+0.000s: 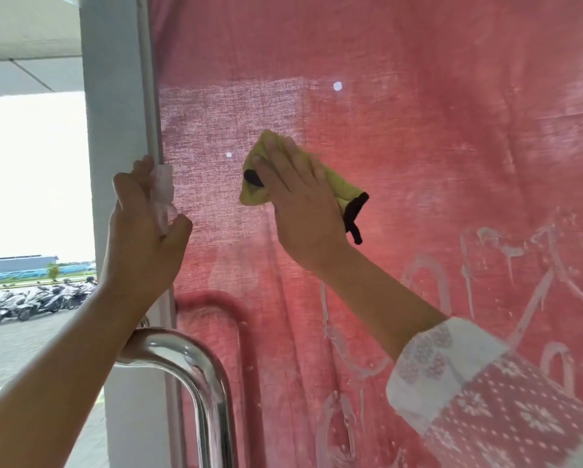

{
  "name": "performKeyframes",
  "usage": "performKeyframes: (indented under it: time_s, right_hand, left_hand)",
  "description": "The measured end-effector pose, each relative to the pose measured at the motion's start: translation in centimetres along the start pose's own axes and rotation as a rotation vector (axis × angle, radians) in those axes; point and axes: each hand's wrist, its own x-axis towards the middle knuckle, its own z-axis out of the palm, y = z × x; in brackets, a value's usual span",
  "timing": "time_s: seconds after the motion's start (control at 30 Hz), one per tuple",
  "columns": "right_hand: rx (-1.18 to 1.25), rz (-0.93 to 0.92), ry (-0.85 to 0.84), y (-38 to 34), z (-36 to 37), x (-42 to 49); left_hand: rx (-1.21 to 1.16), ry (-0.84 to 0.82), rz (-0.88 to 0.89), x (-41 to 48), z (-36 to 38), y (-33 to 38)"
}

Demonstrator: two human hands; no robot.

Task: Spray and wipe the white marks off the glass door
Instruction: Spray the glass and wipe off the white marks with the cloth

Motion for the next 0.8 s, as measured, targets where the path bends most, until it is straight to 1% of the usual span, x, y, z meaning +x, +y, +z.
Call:
performKeyframes:
  time_s: [0.07,0.17,0.23,0.3,0.37,0.43,0.53,0.6,0.67,0.73,0.8]
  right_hand:
    - [0.003,-0.065,-0.038,-1.2,1.0,-0.2]
    - [0.023,-0.31,-0.154,-2.3,1.3,-3.0]
    - [0.029,-0.452,-0.24,-1.9,0.6,-5.3]
    - [0.0,-0.532,-0.293,-0.2,-0.6,-6.5]
    - [-0.045,-0.508,-0.275,1.6,-1.4,-5.9]
    - [-0.051,-0.384,-0.189,2.2,-1.4,-4.1]
    - [-0.031,-0.191,-0.067,-0.3,0.1,-2.0]
    - [0.012,-0.146,-0.036,-2.4,1.3,-2.0]
    - [0.046,-0.214,-0.076,-3.9,2.0,-3.3]
    - [0.069,-0.35,-0.177,-4.5,1.9,-5.5]
    - [0.072,-0.474,-0.265,-4.0,1.1,-7.7]
  left_hand:
    - [0.008,0.001,0.007,0.1,0.0,-0.2]
    - [0.011,0.002,0.0,0.2,0.1,-0.6]
    - [0.009,0.004,-0.009,0.1,0.0,-0.7]
    - [-0.008,-0.015,-0.013,0.0,0.0,-0.7]
    - [-0.023,-0.03,-0.024,-0.1,0.0,-0.8]
    - [-0.025,-0.027,-0.019,-0.1,0.0,-0.8]
    - [-0.032,-0.014,0.031,-0.1,0.0,-0.5]
    - [-0.036,-0.005,0.056,-0.1,0.0,-0.4]
    - [-0.025,0.002,0.022,-0.1,0.1,-0.6]
    - [-0.011,0.007,-0.029,-0.1,0.1,-0.7]
    - [-0.016,0.01,-0.027,0.0,0.0,-0.7]
